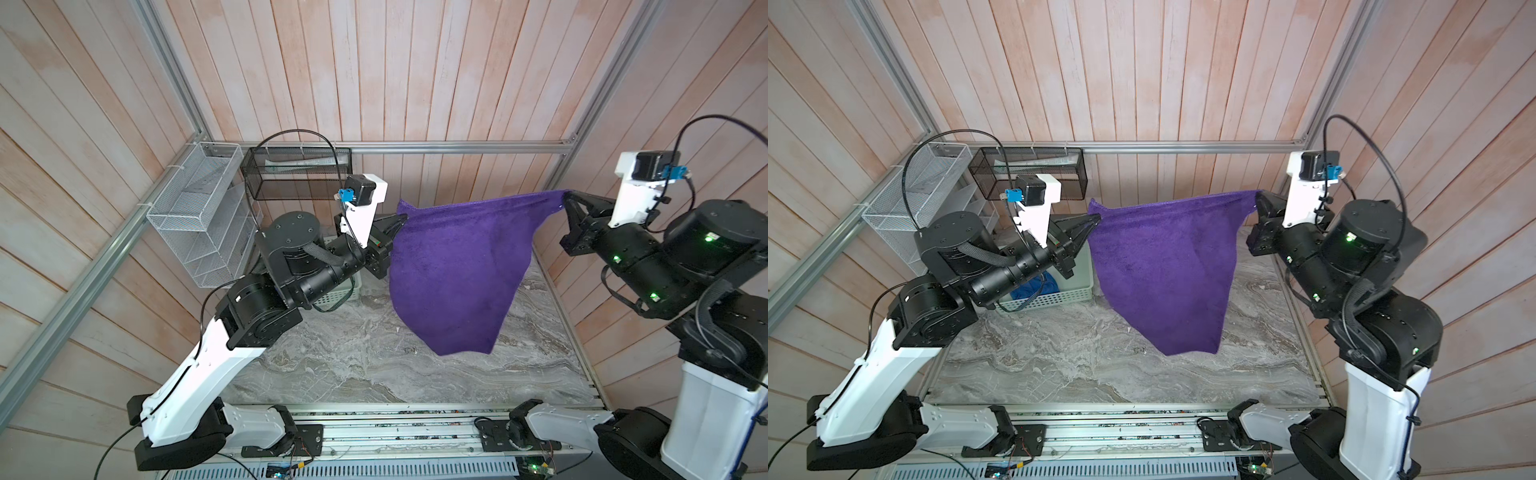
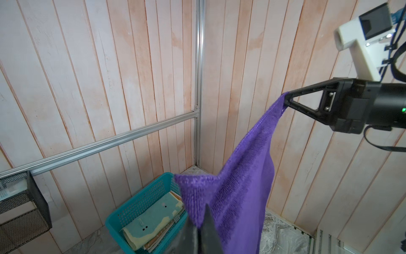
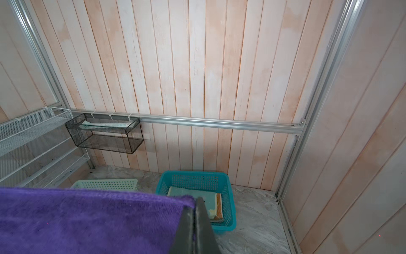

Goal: Fold and stack the towels
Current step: 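Lift the purple towel high by its corners with both grippers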

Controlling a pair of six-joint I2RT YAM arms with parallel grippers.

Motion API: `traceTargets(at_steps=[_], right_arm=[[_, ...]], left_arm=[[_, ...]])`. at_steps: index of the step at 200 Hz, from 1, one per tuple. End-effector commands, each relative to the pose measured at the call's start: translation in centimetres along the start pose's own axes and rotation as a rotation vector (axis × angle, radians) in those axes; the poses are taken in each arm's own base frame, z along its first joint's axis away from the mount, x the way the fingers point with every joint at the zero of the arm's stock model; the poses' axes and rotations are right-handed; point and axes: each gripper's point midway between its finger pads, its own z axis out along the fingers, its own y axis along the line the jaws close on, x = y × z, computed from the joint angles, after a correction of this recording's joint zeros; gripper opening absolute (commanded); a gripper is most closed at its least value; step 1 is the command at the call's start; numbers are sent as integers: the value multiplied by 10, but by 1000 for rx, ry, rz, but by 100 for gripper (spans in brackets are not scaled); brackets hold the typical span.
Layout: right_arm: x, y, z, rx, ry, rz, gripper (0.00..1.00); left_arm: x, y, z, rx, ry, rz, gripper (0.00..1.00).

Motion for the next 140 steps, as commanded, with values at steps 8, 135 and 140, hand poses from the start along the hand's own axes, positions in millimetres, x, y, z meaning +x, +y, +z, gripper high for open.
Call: traceTargets(at_steps=[8,135,140], right_arm=[[46,-16,24,127,184,-54,0],[110,3,120,55,204,-46,0],[110,3,118,53,202,-44,0]], left_arm=[[9,30,-2,-155,60,-12,0],[122,130,51,-215,279,-188,0],[123,130,50,-217,280,-190,0]])
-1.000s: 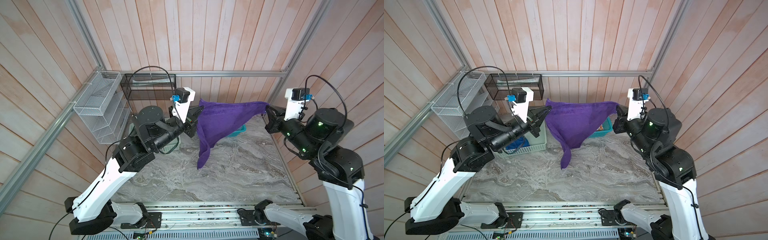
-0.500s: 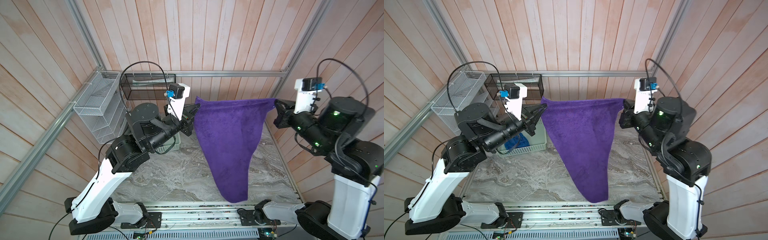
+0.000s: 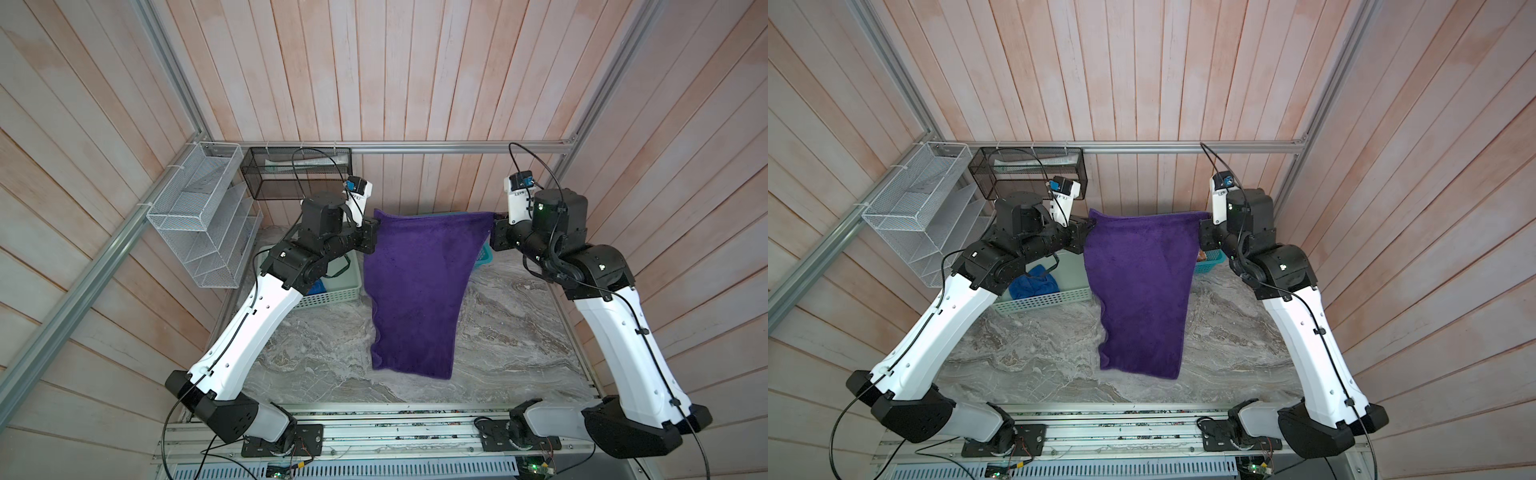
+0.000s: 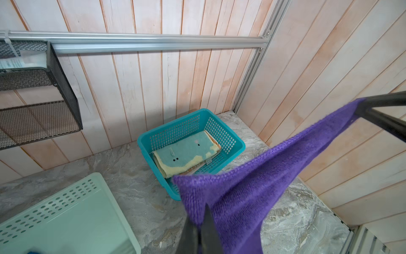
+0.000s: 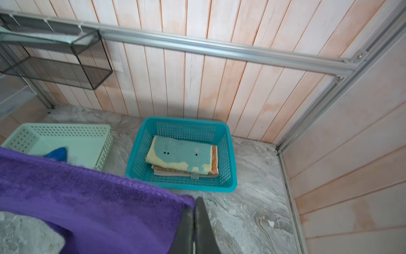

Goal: Fold and stack the towels
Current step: 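Lift the purple towel high by its corners with both grippers, then lower the hanging purple towel and fold its top half over with both grippers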

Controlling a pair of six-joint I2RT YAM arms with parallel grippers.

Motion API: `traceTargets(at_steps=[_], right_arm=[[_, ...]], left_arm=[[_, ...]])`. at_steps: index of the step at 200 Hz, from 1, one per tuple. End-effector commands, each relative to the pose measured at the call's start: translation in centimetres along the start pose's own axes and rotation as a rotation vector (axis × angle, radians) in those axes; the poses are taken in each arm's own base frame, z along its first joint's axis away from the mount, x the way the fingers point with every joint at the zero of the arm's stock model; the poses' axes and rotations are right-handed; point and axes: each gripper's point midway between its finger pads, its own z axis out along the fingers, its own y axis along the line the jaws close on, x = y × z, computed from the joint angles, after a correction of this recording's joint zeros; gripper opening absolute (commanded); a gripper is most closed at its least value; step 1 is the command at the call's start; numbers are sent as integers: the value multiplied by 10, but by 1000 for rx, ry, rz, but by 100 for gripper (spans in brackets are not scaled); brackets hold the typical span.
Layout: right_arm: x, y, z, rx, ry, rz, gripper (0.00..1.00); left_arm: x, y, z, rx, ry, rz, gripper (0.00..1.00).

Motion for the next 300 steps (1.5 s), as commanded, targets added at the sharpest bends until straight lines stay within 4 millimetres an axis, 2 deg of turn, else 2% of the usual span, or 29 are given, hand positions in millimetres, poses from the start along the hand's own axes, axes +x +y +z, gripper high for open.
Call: traceTargets(at_steps=[1,23,47,78,95,113,132,149,181,202,224,247,266,284,300], right_arm=[[-23,-8,-17,5,-111,37,0],[-24,-9,-29,-4,-127,56,0],[-33,-15,-55,-6,-176,73,0],[-58,-22,-98,-13,-261,89,0],[-78,-24,-124,-31,-300,89,0],[-96,-25,-144,-53,-324,86,0],[-107,-28,-157,-49,-345,84,0],[-108,-30,-154,-30,-340,82,0],[-100,-28,-122,-2,-288,73,0],[-86,-28,-84,49,-211,40,0],[-65,-26,-34,65,-128,10,0],[-25,-26,29,8,-51,39,0],[16,-31,76,-27,10,93,0],[52,-33,109,-52,61,117,0],[74,-28,126,-82,94,122,0]], left_arm=[[-15,1,-19,3,-66,-3,0],[-16,-1,-31,11,-83,-7,0],[-28,-12,-54,56,-133,-14,0],[-54,-36,-93,155,-221,-6,0],[-71,-50,-117,204,-270,4,0],[-89,-60,-137,232,-303,10,0],[-101,-64,-146,238,-315,8,0],[-104,-59,-141,204,-303,-7,0],[-92,-42,-102,156,-204,-31,0],[-75,-22,-66,128,-124,-55,0],[-45,9,-24,96,-41,-104,0],[-5,44,22,62,24,-147,0],[26,66,57,64,68,-173,0],[53,77,87,86,108,-182,0],[72,82,106,102,132,-180,0]])
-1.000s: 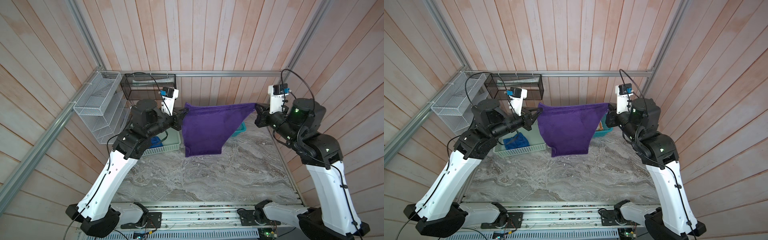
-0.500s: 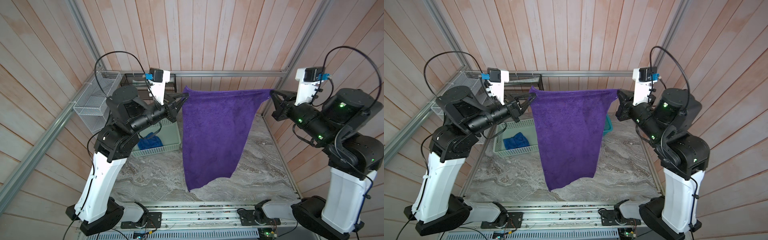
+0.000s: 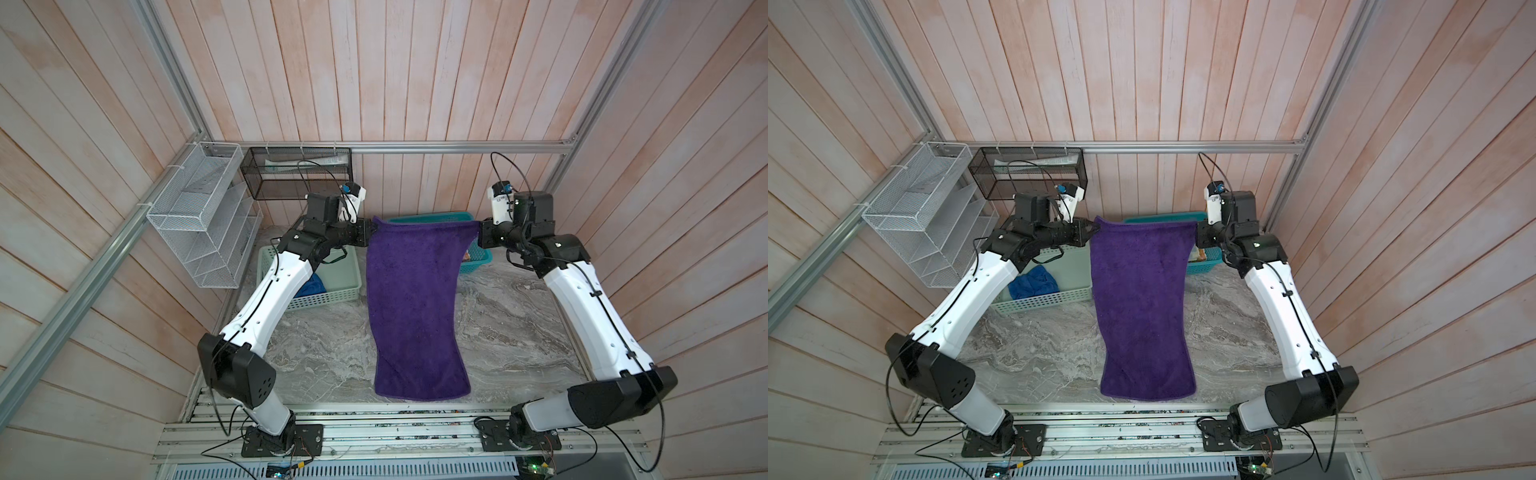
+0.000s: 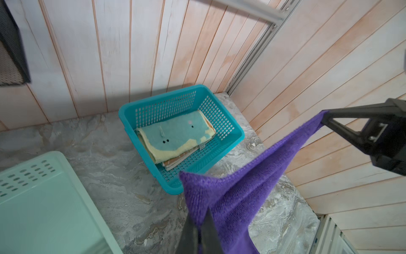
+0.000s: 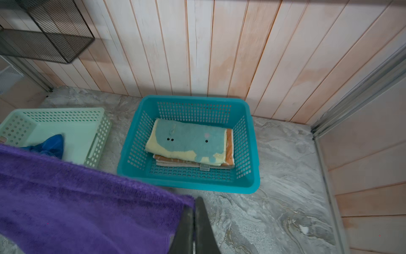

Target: Fold and stack the towels

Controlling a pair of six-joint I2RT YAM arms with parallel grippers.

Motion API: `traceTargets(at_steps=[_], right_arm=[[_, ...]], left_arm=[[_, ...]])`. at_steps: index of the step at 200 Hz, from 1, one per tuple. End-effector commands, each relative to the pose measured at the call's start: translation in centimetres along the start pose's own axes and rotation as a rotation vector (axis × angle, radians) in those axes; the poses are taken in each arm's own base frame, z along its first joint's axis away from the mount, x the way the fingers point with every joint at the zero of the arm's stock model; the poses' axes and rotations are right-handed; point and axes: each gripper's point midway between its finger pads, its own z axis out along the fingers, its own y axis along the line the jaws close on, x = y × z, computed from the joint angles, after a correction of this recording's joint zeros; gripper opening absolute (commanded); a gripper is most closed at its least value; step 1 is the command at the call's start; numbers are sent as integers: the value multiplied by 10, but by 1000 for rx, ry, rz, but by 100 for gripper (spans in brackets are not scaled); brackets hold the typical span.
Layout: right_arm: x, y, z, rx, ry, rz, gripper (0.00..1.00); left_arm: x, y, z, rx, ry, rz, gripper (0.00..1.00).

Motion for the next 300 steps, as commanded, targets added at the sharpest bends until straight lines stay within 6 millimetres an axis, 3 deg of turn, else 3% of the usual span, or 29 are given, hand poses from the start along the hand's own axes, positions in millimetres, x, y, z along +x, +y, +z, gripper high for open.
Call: traceTargets(at_steps=[1,47,78,128,158,188,206,218,246,272,300], right_arm=[[-21,-9,9,-14,-123,36,0],[30,4,21,-91,-50,101,0],[93,13,19,-103,61,135,0],[193,43,9,-173,212,227,0],[255,46,12,-189,321,326,0],[290,43,15,-171,407,362,0],[292,42,14,-171,437,361,0],[281,40,12,-160,424,349,0],[227,30,3,-111,301,294,0],[174,15,-3,-87,201,246,0],[135,-1,0,-62,163,198,0]], left_arm=[[-6,19,15,3,-49,24,0],[39,31,25,15,-20,-13,0],[82,32,17,25,3,-82,0],[180,20,14,15,122,-164,0],[246,22,17,-15,241,-203,0],[283,26,14,-13,297,-264,0],[286,26,11,-15,301,-263,0],[281,24,8,-18,295,-252,0],[256,21,2,-35,258,-197,0],[218,14,2,-35,215,-135,0],[182,9,5,-33,168,-80,0]])
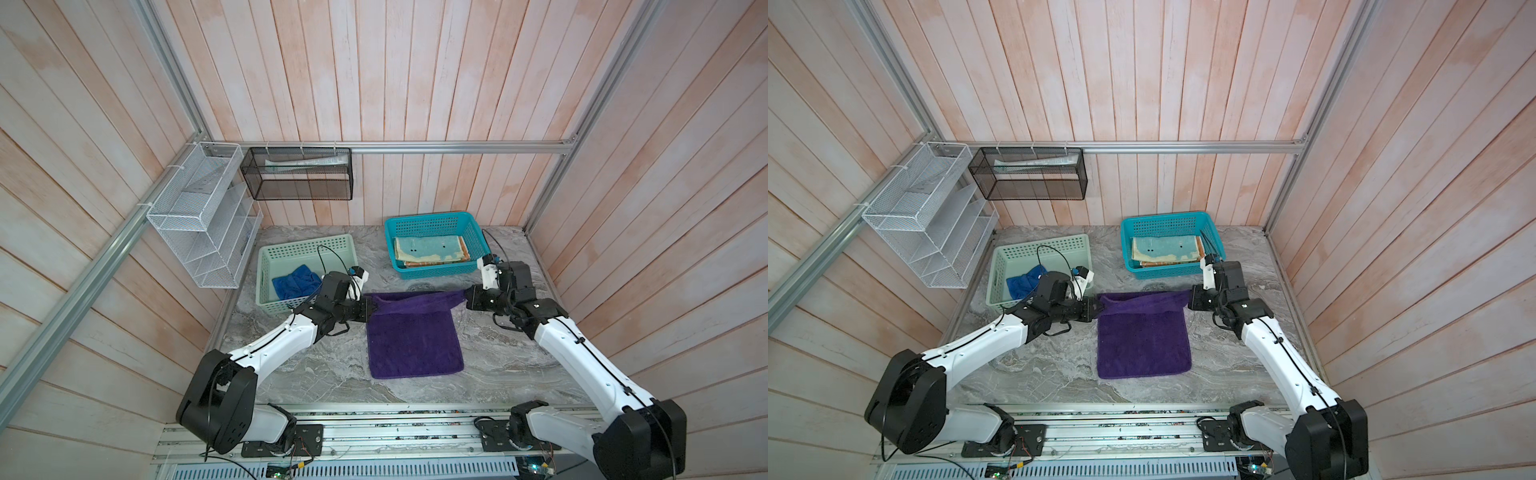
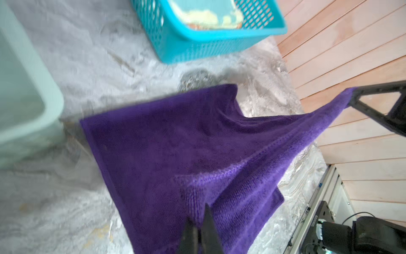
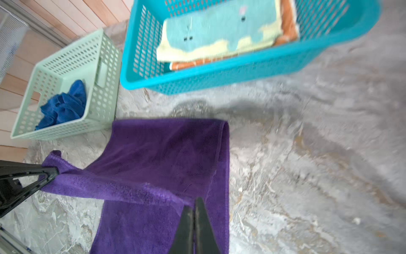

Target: Fold and stack the towels

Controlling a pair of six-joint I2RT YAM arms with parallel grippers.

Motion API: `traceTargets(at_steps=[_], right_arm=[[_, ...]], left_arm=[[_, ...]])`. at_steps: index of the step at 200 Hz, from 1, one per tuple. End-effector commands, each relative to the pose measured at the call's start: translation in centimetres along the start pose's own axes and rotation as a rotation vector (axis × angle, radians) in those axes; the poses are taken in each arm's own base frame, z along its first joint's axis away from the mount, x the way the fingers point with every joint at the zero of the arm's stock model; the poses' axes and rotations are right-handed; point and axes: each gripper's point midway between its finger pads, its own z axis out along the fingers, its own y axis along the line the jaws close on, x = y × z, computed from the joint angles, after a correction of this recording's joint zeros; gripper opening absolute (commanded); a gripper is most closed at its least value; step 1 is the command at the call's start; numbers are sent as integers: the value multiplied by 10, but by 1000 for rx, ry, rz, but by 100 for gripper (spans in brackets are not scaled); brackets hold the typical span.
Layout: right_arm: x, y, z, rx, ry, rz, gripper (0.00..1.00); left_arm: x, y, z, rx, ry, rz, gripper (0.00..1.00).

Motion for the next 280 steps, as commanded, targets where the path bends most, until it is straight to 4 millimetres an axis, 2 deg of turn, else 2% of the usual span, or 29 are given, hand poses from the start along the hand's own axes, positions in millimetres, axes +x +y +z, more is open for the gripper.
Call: traceTargets(at_steps=[1,25,50,77,99,123,135,160,199,230,247,280], right_arm=[[-23,-19,-3,88,-7,-61,0],[-40,-20,-5,76,-26,-71,0],[-33,-18,-6,50,-3,-56,0],[5,-22,-6,34,61,-5,0],[49,-29,-4,23,123,65,0],[102,-36,0,8,197,145,0],[122,-39,2,7,230,181,0],[128,-26,9,-8,280,158,0],[163,-32,25,46,464,200,0],[175,-40,30,99,510,210,0],[182,-34,34,72,515,223,0],[213,-16,44,24,557,237,0]], left_arm=[[-20,5,-4,-52,-16,58,0],[-31,5,-7,-66,-32,74,0],[-24,5,-9,-64,-26,71,0],[-1,12,-8,-62,13,45,0],[21,13,-6,-36,35,12,0],[54,15,0,-9,86,-39,0],[71,17,3,-3,112,-62,0],[96,21,5,12,147,-117,0],[111,23,5,19,164,-148,0],[122,22,8,48,180,-170,0],[131,22,13,69,199,-194,0],[144,32,22,59,222,-249,0]])
